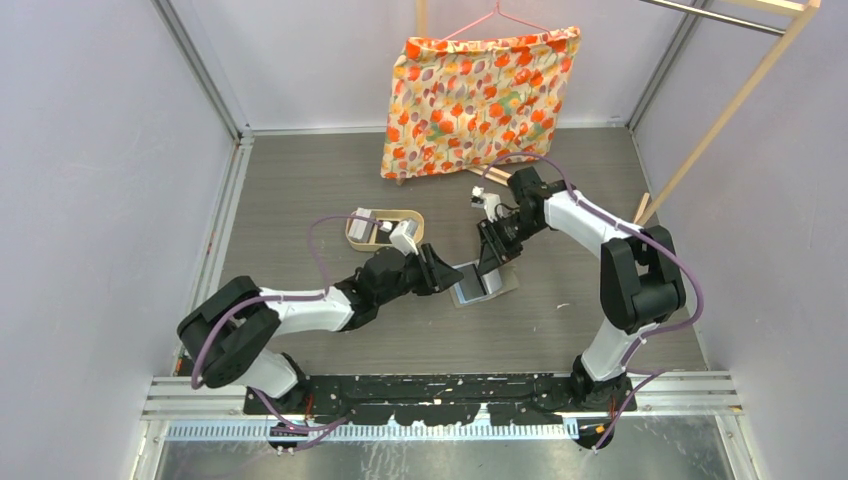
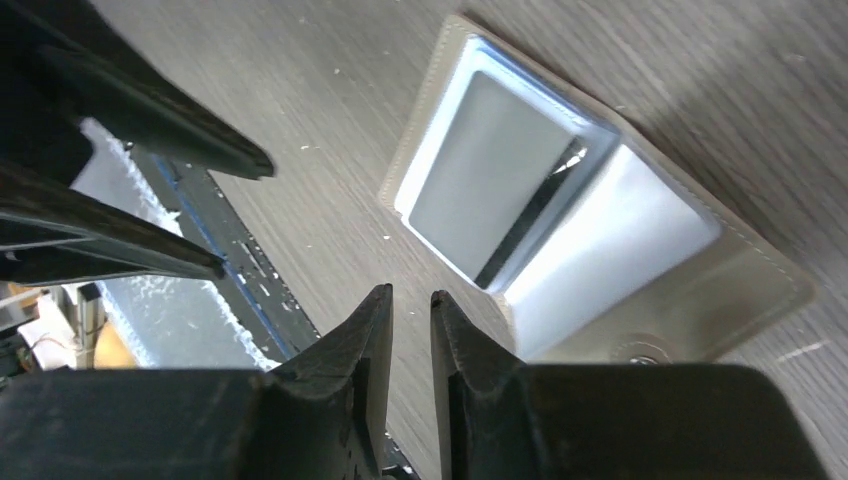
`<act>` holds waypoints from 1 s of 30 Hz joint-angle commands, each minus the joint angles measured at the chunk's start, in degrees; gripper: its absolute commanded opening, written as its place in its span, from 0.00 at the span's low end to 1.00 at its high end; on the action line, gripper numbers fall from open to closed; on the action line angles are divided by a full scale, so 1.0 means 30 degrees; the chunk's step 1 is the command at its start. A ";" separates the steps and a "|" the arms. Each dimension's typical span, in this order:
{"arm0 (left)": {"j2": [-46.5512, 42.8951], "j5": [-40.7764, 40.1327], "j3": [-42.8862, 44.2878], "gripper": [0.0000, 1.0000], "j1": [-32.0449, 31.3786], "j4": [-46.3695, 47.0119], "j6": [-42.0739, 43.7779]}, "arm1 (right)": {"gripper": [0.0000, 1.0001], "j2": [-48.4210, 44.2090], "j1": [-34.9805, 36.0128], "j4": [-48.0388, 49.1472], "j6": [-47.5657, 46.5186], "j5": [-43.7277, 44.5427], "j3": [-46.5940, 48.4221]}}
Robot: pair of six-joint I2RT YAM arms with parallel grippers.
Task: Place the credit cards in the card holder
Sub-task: Insert the credit card into the card holder.
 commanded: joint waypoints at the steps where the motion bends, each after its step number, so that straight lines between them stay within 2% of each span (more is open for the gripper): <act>1: 0.1317 0.0944 -0.0548 0.44 0.0140 0.4162 -0.0948 | 0.25 -0.0082 -0.0016 0.0181 0.0208 -0.1943 0.0363; 6: 0.3675 0.1200 -0.0473 0.48 0.0466 0.6062 -0.1576 | 0.15 0.1483 -0.0035 0.1339 0.2145 0.1647 0.0273; 12: 0.4997 0.0911 0.0266 0.48 0.0501 0.4695 -0.1083 | 0.13 0.2486 -0.0027 0.1526 0.2576 0.3094 0.0459; 21: 0.4927 0.0289 0.1071 0.43 0.0494 0.1961 -0.0515 | 0.13 0.2826 -0.0035 0.1401 0.2548 0.2942 0.0667; 30: 0.4057 -0.0042 0.1678 0.37 0.0443 -0.0183 -0.0185 | 0.14 0.1947 -0.0072 0.1028 0.1561 0.0242 0.0569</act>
